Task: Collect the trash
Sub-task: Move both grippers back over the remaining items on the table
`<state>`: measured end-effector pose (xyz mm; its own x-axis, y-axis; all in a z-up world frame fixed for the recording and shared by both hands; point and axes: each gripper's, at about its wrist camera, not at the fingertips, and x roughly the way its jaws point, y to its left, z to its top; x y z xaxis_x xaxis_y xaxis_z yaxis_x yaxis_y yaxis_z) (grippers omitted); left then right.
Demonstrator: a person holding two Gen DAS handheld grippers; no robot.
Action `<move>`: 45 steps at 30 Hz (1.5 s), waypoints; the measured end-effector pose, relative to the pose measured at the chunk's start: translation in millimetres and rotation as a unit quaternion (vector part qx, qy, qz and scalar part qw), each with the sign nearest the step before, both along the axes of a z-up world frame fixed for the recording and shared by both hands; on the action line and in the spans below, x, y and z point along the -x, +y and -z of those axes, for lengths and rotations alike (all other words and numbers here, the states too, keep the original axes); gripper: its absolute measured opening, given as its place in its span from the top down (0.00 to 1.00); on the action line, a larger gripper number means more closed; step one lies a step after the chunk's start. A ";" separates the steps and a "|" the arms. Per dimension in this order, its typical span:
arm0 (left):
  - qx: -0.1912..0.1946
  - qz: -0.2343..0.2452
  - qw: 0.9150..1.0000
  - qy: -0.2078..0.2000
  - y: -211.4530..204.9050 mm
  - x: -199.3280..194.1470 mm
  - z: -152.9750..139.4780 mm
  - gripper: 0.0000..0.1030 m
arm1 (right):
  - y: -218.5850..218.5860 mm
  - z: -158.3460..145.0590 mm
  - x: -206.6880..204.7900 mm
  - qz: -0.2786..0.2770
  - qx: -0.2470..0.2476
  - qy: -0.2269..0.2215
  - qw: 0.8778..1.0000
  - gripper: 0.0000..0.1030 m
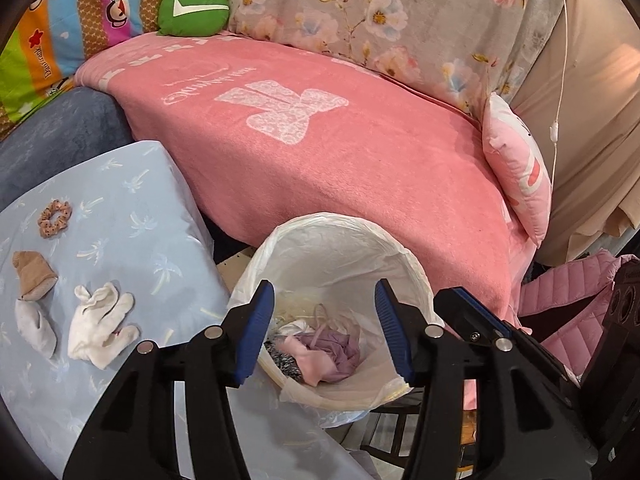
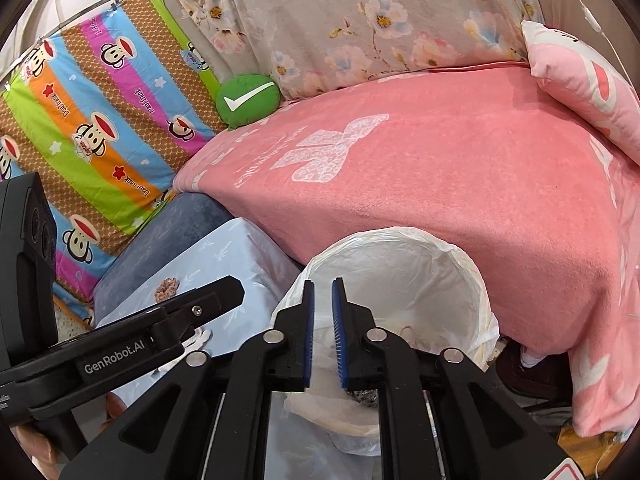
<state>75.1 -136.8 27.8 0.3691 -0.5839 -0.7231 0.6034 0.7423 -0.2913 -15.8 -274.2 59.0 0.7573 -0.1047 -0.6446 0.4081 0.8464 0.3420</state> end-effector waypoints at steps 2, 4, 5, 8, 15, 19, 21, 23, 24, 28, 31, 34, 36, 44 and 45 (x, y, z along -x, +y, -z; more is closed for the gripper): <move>0.000 -0.007 1.000 0.001 3.8 -1.9 1.0 0.51 | 1.9 0.6 -1.1 -0.001 0.000 0.001 1.000 0.82; -0.001 -0.014 1.000 0.002 7.5 -4.0 3.1 0.51 | 3.6 0.8 -1.9 -0.003 0.001 0.003 1.000 0.80; -0.002 -0.016 1.000 0.003 9.4 -5.0 4.3 0.51 | 4.2 1.2 -2.3 -0.004 0.001 0.003 1.000 0.79; -0.003 -0.024 1.000 0.007 14.1 -6.4 7.3 0.51 | 8.6 1.4 -4.1 -0.010 0.003 0.004 1.000 0.74; -0.004 -0.037 0.999 0.010 25.6 -8.1 10.7 0.51 | 22.3 1.9 -8.4 -0.026 0.005 0.007 1.000 0.71; -0.001 -0.046 0.999 0.012 34.9 -9.5 11.1 0.51 | 31.9 1.8 -12.1 -0.036 0.007 0.009 0.999 0.69; 0.000 -0.051 0.999 0.014 40.5 -11.0 12.1 0.51 | 35.7 1.9 -13.7 -0.042 0.007 0.010 0.999 0.68; 0.000 -0.057 0.998 0.016 46.3 -12.5 13.4 0.51 | 40.6 1.8 -15.2 -0.046 0.009 0.010 0.999 0.68; 0.001 -0.060 0.998 0.018 49.7 -13.5 14.0 0.51 | 43.4 1.7 -16.3 -0.049 0.009 0.011 0.999 0.68; 0.001 -0.072 0.997 0.021 60.6 -16.1 16.8 0.51 | 54.8 0.9 -21.5 -0.059 0.013 0.013 0.998 0.63; 0.002 -0.081 0.996 0.022 70.4 -18.1 18.7 0.51 | 62.4 1.2 -25.0 -0.066 0.014 0.014 0.998 0.62; 0.001 -0.091 0.996 0.023 79.3 -20.2 20.3 0.50 | 69.4 2.0 -28.5 -0.073 0.016 0.017 0.997 0.62; 0.001 -0.097 0.995 0.024 85.1 -21.8 21.3 0.50 | 74.7 2.9 -31.0 -0.079 0.016 0.019 0.997 0.62; 0.001 -0.125 0.992 0.024 111.4 -26.3 25.8 0.47 | 97.0 5.5 -40.7 -0.103 0.021 0.028 0.994 0.61; 0.000 -0.128 0.992 0.023 115.1 -27.0 26.6 0.47 | 100.4 6.4 -42.2 -0.106 0.022 0.029 0.994 0.61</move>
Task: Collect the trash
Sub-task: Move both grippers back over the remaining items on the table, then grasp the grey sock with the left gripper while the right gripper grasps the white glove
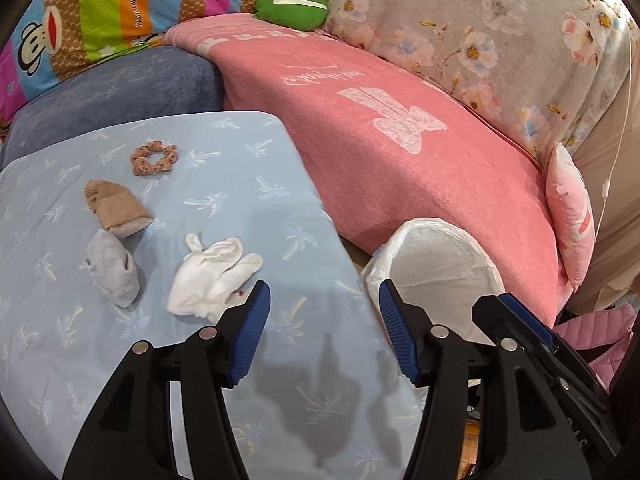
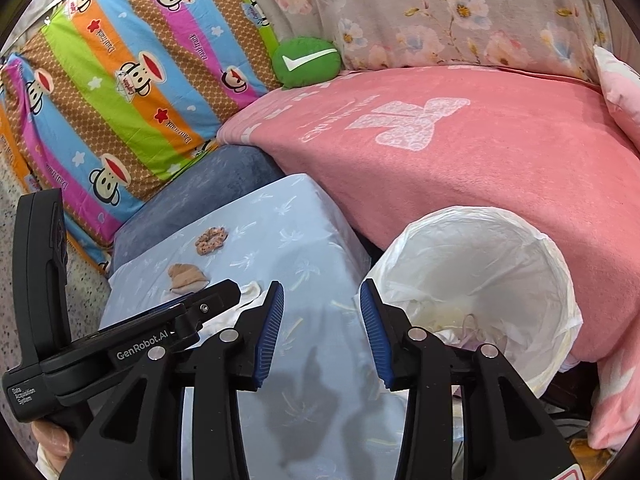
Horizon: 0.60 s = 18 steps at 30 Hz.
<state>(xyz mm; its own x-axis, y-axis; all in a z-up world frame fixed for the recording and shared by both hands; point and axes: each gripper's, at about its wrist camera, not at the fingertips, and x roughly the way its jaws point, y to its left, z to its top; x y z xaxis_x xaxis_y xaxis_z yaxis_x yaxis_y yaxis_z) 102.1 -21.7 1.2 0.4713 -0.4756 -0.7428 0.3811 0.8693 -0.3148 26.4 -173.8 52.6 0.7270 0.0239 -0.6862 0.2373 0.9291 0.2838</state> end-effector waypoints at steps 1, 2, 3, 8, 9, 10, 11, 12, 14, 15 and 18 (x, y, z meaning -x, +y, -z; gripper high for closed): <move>-0.001 -0.003 1.000 0.000 2.0 -0.3 0.5 0.47 | 2.9 1.0 -0.8 -0.003 0.000 0.001 1.000 0.60; -0.001 -0.006 1.000 0.000 5.1 -1.0 1.4 0.47 | 6.7 2.1 -2.4 -0.007 0.000 0.003 1.000 0.60; -0.001 -0.010 1.000 0.002 9.1 -2.1 2.5 0.47 | 9.9 2.9 -4.0 -0.010 0.001 0.005 1.000 0.60; -0.001 -0.028 1.000 0.006 26.2 -6.4 7.5 0.47 | 27.3 6.5 -11.6 -0.026 0.005 0.012 1.000 0.59; -0.003 -0.032 0.999 0.006 30.2 -7.2 8.8 0.47 | 31.9 7.1 -13.3 -0.029 0.007 0.012 0.999 0.55; -0.005 -0.034 0.999 0.006 33.1 -6.9 9.7 0.47 | 35.1 7.7 -15.0 -0.032 0.008 0.013 0.999 0.55; -0.006 -0.037 0.999 0.006 36.6 -7.0 10.8 0.47 | 38.7 8.3 -16.5 -0.035 0.009 0.015 0.999 0.55; -0.008 -0.042 0.999 0.006 41.2 -7.7 12.4 0.47 | 43.0 9.4 -18.6 -0.039 0.010 0.017 0.999 0.55; -0.010 -0.050 0.999 0.009 49.1 -8.9 15.4 0.43 | 51.5 11.7 -22.8 -0.045 0.012 0.021 0.999 0.55; -0.011 -0.056 0.998 0.009 53.8 -9.6 16.7 0.42 | 54.9 12.8 -24.1 -0.048 0.012 0.022 0.999 0.55; -0.024 -0.073 0.997 0.006 65.8 -11.8 20.8 0.39 | 65.7 17.2 -30.6 -0.059 0.016 0.029 0.998 0.54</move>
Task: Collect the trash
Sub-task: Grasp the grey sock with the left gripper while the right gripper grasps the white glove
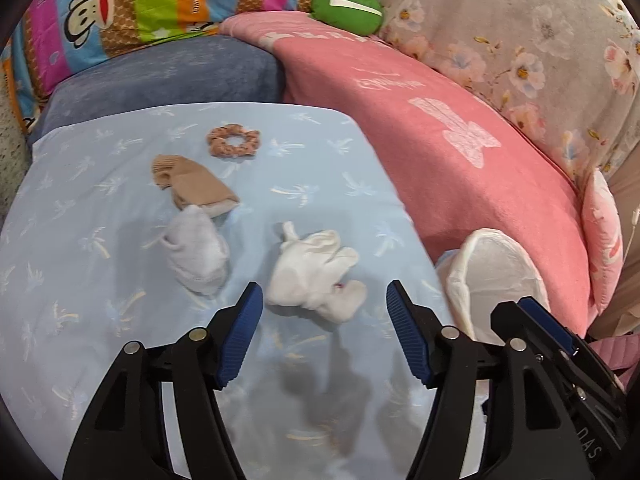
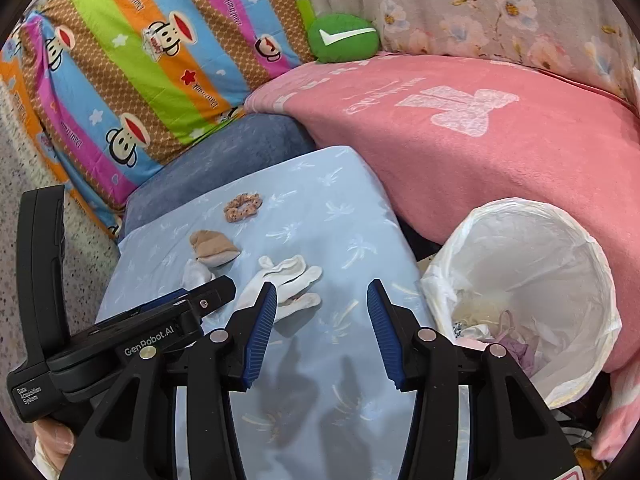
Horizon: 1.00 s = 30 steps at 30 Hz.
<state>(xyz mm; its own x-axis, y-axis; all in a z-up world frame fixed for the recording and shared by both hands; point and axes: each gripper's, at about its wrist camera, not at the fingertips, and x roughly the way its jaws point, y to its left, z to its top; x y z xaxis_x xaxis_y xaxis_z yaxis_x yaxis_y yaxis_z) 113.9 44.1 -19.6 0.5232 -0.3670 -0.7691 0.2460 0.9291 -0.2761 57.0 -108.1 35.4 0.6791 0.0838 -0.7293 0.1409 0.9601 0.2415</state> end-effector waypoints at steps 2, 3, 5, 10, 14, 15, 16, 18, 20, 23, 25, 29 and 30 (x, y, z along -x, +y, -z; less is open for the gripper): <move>-0.009 -0.010 1.000 -0.002 7.2 -1.2 2.6 0.36 | 7.6 3.2 -3.6 -0.007 0.003 0.004 1.000 0.53; -0.014 -0.015 1.000 -0.003 9.8 -2.1 3.8 0.34 | 12.1 5.4 -5.8 -0.011 0.004 0.007 1.000 0.53; -0.026 -0.027 0.999 -0.006 17.5 -3.8 7.2 0.32 | 20.8 9.8 -10.1 -0.018 0.006 0.013 1.000 0.53; -0.044 -0.045 0.998 -0.004 36.0 -8.9 16.2 0.26 | 39.5 20.7 -20.1 -0.036 0.012 0.027 0.999 0.52; -0.056 -0.066 0.996 0.001 52.5 -14.8 24.5 0.16 | 54.7 29.5 -30.9 -0.049 0.020 0.036 0.998 0.48; -0.057 -0.070 0.996 0.002 56.7 -16.3 26.9 0.15 | 59.3 31.8 -34.0 -0.052 0.023 0.039 0.998 0.47; -0.058 -0.074 0.996 0.004 60.1 -17.7 28.8 0.15 | 63.5 34.4 -37.2 -0.056 0.025 0.041 0.997 0.47; -0.060 -0.082 0.995 0.010 66.4 -22.1 33.0 0.14 | 70.3 39.6 -43.6 -0.062 0.028 0.046 0.997 0.45; -0.063 -0.089 0.994 0.015 72.0 -26.6 37.3 0.14 | 76.4 45.3 -51.2 -0.067 0.032 0.051 0.996 0.45; -0.062 -0.094 0.993 0.024 77.8 -34.5 42.5 0.14 | 81.9 55.0 -62.9 -0.072 0.035 0.062 0.995 0.45; -0.059 -0.096 0.993 0.027 80.5 -38.4 44.3 0.14 | 84.3 60.9 -70.1 -0.073 0.037 0.067 0.994 0.45; -0.050 -0.092 0.994 0.032 79.7 -47.9 46.2 0.14 | 84.6 73.4 -82.4 -0.071 0.037 0.078 0.994 0.45; -0.050 -0.091 0.994 0.032 78.4 -50.0 46.5 0.14 | 84.8 76.8 -85.1 -0.070 0.037 0.081 0.994 0.45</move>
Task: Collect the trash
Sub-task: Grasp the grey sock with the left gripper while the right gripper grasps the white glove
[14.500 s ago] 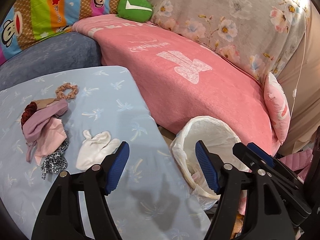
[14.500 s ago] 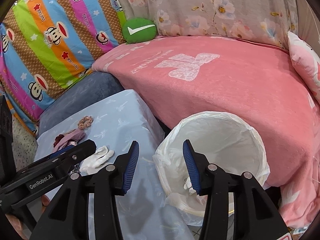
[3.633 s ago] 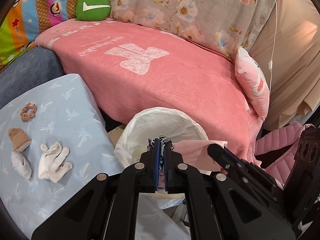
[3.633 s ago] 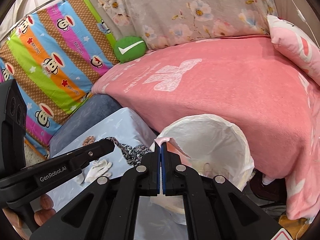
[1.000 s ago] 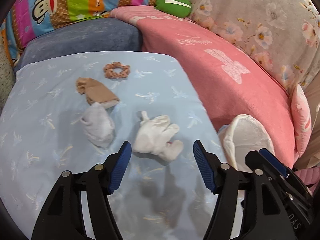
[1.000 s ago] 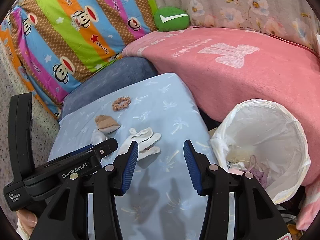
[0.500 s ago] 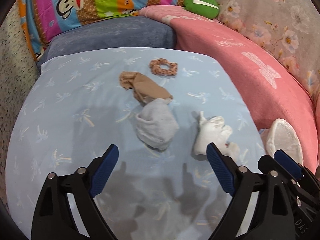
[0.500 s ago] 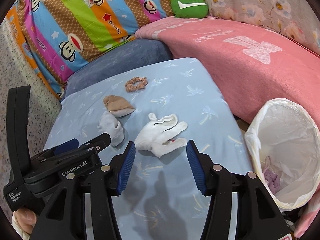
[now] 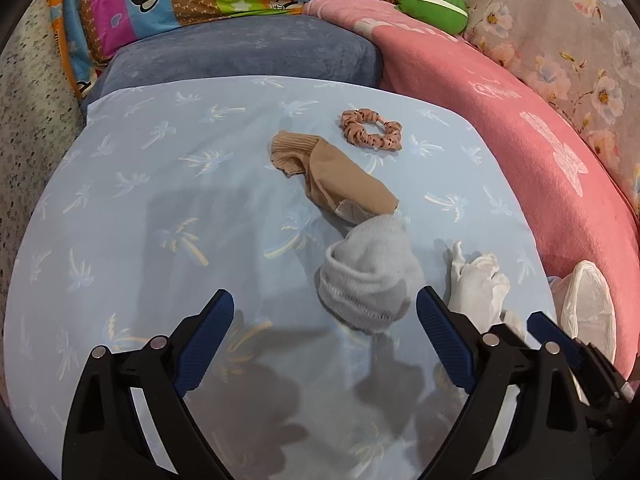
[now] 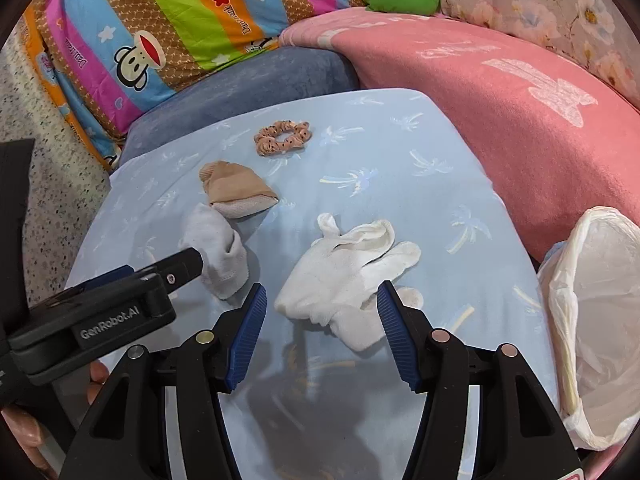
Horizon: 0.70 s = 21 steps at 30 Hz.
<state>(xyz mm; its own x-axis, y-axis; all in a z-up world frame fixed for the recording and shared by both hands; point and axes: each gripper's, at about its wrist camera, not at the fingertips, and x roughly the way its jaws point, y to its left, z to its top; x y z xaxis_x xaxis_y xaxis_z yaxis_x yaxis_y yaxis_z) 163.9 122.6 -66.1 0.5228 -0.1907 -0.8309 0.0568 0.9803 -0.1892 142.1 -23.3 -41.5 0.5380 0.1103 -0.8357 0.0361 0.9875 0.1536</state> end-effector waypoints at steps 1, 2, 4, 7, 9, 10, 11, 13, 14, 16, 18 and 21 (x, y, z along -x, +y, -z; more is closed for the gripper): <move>-0.001 0.002 1.000 0.001 -1.1 -2.6 0.8 0.14 | 0.3 3.0 -2.2 0.002 0.000 0.003 1.000 0.45; 0.000 0.003 1.000 0.002 -2.1 -5.0 2.0 0.14 | -0.2 6.7 -4.9 0.003 0.000 0.007 1.000 0.45; -0.002 0.005 1.000 0.007 -3.6 -9.7 5.1 0.14 | -0.7 12.7 -8.7 0.007 -0.001 0.013 1.000 0.45; 0.001 0.005 1.000 0.018 -2.8 -15.5 11.8 0.14 | -0.8 21.7 -13.1 0.008 -0.001 0.021 1.000 0.45; 0.008 0.003 1.000 0.024 -1.0 -17.9 16.0 0.13 | -0.7 27.2 -15.3 0.009 -0.002 0.026 1.000 0.45; 0.012 0.002 1.000 0.026 -0.3 -18.5 17.9 0.13 | -1.3 29.4 -15.7 0.009 -0.003 0.028 1.000 0.45; 0.015 0.003 0.999 0.028 0.1 -18.9 19.6 0.13 | -0.8 31.5 -16.4 0.009 -0.004 0.030 0.999 0.45; 0.023 0.005 0.999 0.033 0.4 -19.9 22.8 0.13 | 0.6 35.8 -17.4 0.009 -0.006 0.034 0.999 0.45; 0.030 0.006 0.999 0.037 0.1 -21.1 24.4 0.13 | 1.1 37.2 -17.6 0.010 -0.005 0.033 0.999 0.45; 0.048 0.007 0.998 0.046 1.4 -22.3 28.0 0.13 | 2.3 37.7 -17.2 0.010 -0.003 0.029 1.000 0.44; 0.067 0.008 0.996 0.056 2.3 -23.1 32.1 0.13 | 3.3 38.0 -17.4 0.010 -0.002 0.028 1.000 0.44; 0.086 0.012 0.994 0.060 1.9 -20.1 33.3 0.20 | 2.4 38.3 -15.8 0.011 0.000 0.026 1.000 0.47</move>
<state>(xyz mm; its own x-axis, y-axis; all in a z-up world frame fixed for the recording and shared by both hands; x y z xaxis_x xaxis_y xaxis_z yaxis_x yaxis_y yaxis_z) 184.0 124.5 -99.4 0.4147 -0.3463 -0.8415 0.0475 0.9317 -0.3601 158.0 -20.9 -79.7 0.4959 0.0999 -0.8626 0.0656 0.9862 0.1520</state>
